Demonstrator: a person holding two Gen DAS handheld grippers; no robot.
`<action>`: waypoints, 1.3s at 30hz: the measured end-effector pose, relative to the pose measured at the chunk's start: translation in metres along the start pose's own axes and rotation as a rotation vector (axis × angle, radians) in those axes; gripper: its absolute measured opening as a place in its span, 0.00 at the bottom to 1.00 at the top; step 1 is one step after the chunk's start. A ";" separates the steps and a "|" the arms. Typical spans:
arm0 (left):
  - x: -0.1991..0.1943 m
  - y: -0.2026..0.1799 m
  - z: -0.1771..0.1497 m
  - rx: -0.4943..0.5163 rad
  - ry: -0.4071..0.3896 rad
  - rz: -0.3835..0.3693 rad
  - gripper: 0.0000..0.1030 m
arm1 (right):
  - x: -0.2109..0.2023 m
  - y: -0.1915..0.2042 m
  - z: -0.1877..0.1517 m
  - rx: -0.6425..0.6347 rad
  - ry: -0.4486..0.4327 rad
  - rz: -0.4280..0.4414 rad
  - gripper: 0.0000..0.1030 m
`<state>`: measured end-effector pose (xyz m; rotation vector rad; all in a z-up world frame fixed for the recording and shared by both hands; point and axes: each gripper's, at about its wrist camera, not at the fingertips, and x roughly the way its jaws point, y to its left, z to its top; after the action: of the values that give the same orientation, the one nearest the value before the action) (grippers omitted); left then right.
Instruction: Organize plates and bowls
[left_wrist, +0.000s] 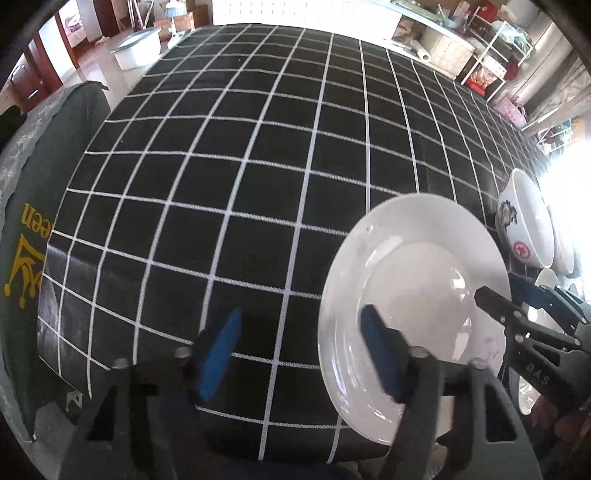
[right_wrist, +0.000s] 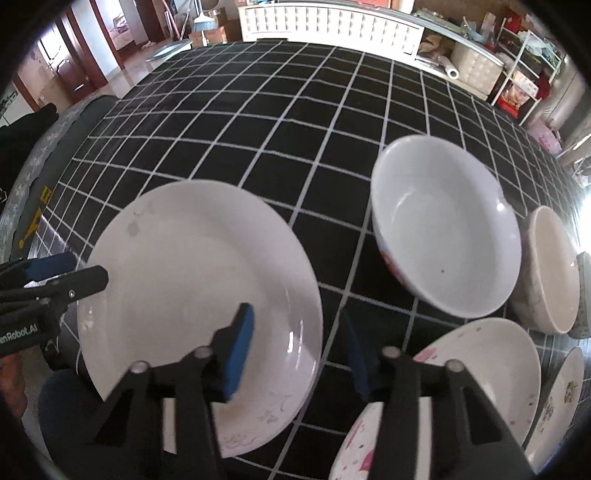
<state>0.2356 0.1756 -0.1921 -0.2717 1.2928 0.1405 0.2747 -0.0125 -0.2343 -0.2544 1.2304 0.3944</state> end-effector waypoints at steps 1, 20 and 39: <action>0.003 -0.002 0.001 0.001 0.008 0.001 0.50 | 0.002 0.000 -0.001 0.000 0.008 0.006 0.42; 0.017 -0.033 -0.019 -0.007 0.039 -0.065 0.13 | -0.007 -0.001 -0.013 0.030 0.007 -0.013 0.20; -0.044 -0.046 -0.041 -0.037 -0.072 -0.092 0.13 | -0.073 -0.028 -0.041 0.100 -0.098 0.007 0.20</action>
<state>0.1972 0.1222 -0.1542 -0.3539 1.2046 0.0956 0.2314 -0.0656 -0.1785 -0.1440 1.1508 0.3463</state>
